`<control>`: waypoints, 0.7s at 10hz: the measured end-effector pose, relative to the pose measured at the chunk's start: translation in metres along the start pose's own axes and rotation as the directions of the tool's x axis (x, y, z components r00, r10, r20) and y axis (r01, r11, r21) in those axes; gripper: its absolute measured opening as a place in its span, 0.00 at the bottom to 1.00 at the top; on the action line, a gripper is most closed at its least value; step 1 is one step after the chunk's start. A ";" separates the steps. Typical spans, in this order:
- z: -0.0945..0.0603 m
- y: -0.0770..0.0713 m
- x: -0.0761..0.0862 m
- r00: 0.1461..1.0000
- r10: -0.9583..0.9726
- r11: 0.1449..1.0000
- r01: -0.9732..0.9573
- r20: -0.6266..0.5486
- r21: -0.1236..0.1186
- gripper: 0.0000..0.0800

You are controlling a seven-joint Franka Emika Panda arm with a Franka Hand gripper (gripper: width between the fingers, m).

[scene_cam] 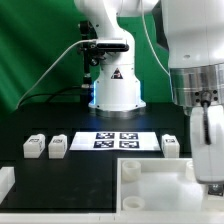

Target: Assemble one leg

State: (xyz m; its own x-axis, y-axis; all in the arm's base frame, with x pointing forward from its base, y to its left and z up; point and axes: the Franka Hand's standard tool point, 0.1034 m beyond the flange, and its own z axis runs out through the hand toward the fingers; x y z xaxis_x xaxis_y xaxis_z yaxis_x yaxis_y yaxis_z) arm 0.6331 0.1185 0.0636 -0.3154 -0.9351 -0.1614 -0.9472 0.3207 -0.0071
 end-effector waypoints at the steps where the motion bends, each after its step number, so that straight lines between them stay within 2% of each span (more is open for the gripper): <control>1: 0.001 0.001 -0.001 1.000 0.017 1.000 -0.017 -0.002 -0.001 0.40; 2: 0.001 0.002 -0.002 1.000 0.022 1.000 -0.022 0.001 -0.002 0.57; 3: 0.001 0.002 -0.002 1.000 0.016 1.000 -0.016 0.001 -0.002 0.57; 4: 0.001 0.002 -0.002 1.000 0.014 1.000 -0.014 0.001 -0.002 0.75; 5: 0.001 0.003 -0.003 1.000 0.012 1.000 -0.012 0.001 -0.002 0.79; 6: -0.002 0.005 -0.009 1.000 -0.002 1.000 0.002 0.006 0.010 0.79; 7: -0.011 0.011 -0.018 1.000 -0.011 1.000 0.010 0.017 0.016 0.81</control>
Offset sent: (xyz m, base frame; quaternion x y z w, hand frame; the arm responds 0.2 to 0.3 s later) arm 0.0000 0.0000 0.0000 0.0000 0.0000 0.0000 1.0000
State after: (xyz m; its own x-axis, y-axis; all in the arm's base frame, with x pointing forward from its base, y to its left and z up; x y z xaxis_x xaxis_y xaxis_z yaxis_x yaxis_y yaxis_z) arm 0.6274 0.1369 0.0770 -0.3042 -0.9359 -0.1777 -0.9493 0.3133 -0.0245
